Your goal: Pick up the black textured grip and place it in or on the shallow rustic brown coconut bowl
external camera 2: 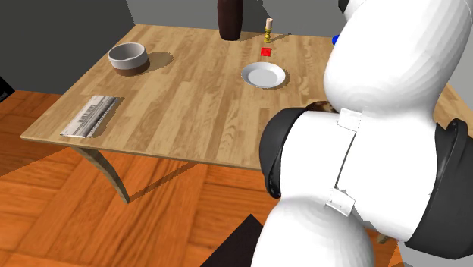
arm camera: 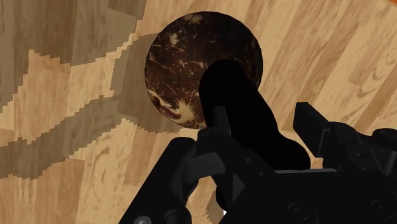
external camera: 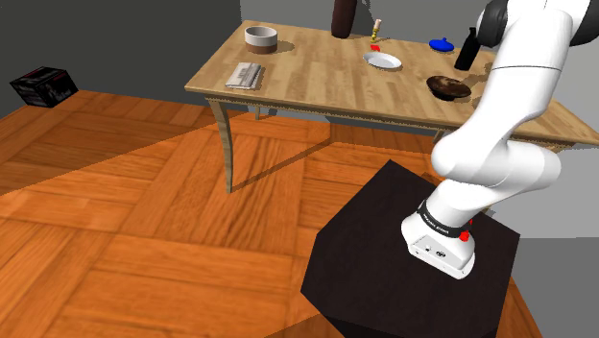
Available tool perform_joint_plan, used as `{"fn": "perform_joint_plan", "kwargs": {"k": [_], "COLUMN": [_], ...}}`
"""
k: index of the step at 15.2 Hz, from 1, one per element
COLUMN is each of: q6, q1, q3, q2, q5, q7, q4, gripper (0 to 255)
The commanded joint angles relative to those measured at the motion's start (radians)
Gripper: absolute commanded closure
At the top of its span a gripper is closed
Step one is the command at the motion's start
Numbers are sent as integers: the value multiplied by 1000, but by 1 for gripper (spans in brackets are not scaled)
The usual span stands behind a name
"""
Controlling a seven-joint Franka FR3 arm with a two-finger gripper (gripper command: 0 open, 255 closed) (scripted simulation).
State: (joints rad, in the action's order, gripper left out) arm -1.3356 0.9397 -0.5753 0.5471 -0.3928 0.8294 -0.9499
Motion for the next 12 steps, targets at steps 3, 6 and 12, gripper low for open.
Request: {"fn": "perform_joint_plan", "kwargs": {"k": [3, 6, 12], "q6": [-79, -130, -223], "q1": [-37, -56, -85], "q3": [-7, -9, -11], "q2": [-34, -51, -71], "q5": [18, 27, 36], "q7": [11, 18, 30], "q4": [-114, -184, -299], "gripper": [255, 255, 255]}}
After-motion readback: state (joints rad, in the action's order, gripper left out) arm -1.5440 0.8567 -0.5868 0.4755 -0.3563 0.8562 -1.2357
